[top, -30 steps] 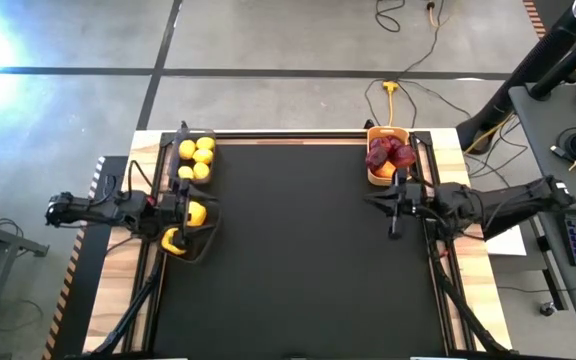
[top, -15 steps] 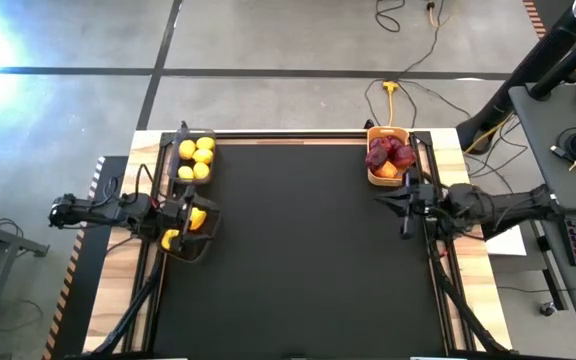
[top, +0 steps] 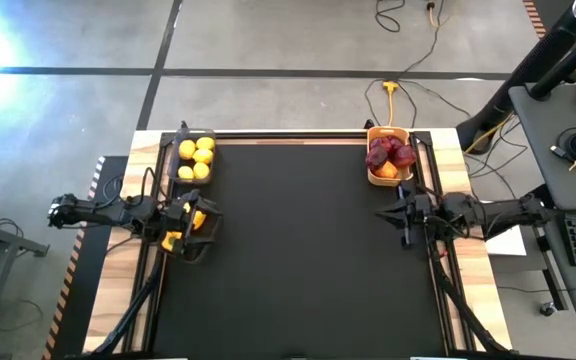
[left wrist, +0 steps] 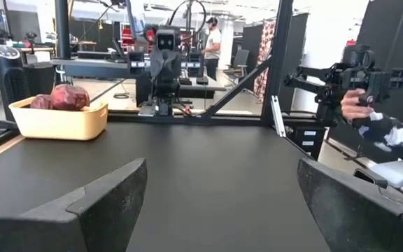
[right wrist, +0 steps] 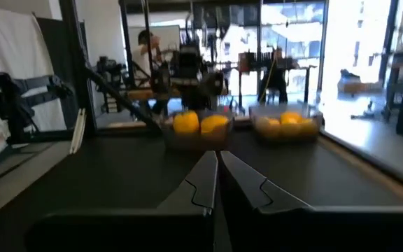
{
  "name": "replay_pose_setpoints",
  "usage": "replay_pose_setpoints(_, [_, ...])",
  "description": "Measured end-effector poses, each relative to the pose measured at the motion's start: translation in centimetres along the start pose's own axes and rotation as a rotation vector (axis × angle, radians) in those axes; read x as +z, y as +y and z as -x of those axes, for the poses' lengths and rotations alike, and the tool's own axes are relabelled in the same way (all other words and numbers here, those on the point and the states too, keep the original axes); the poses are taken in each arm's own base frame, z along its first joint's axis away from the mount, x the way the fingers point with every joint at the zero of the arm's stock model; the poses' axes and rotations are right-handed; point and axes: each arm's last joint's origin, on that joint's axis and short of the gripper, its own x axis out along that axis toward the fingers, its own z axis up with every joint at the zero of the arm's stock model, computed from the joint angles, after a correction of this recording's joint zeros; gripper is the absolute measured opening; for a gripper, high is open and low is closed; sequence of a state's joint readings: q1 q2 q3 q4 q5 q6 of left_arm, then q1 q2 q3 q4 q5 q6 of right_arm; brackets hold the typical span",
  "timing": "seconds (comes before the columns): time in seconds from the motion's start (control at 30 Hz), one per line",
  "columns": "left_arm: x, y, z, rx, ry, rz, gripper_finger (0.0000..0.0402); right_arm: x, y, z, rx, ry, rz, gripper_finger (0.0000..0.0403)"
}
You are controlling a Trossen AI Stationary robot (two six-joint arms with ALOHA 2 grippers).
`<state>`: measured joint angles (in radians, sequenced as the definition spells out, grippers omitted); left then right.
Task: Sort produce into baskets
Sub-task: Return to Home Position
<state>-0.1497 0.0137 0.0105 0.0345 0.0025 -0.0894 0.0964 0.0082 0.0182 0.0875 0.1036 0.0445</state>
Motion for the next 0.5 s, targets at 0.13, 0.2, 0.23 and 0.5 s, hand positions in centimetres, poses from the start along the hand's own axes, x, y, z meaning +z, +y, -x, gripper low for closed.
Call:
replay_pose_setpoints(0.13, [0.15,0.02,0.02,0.002,-0.017,-0.014,0.0352,-0.27,-0.19,-0.04,-0.017,0.014,-0.008,0.0009])
replay_pose_setpoints(0.2, [0.44,0.01,0.04,0.002,-0.048,-0.022,0.0352,-0.26,-0.35,-0.05,-0.031,0.013,-0.011,0.0009])
replay_pose_setpoints(0.23, [0.55,0.01,0.05,0.0,-0.059,-0.028,0.0352,-0.27,-0.46,-0.05,-0.041,0.013,-0.01,0.0009])
replay_pose_setpoints(0.5, [0.24,0.05,0.02,-0.001,-0.027,-0.051,0.0352,-0.99,-0.8,-0.21,-0.057,0.092,-0.029,0.0009])
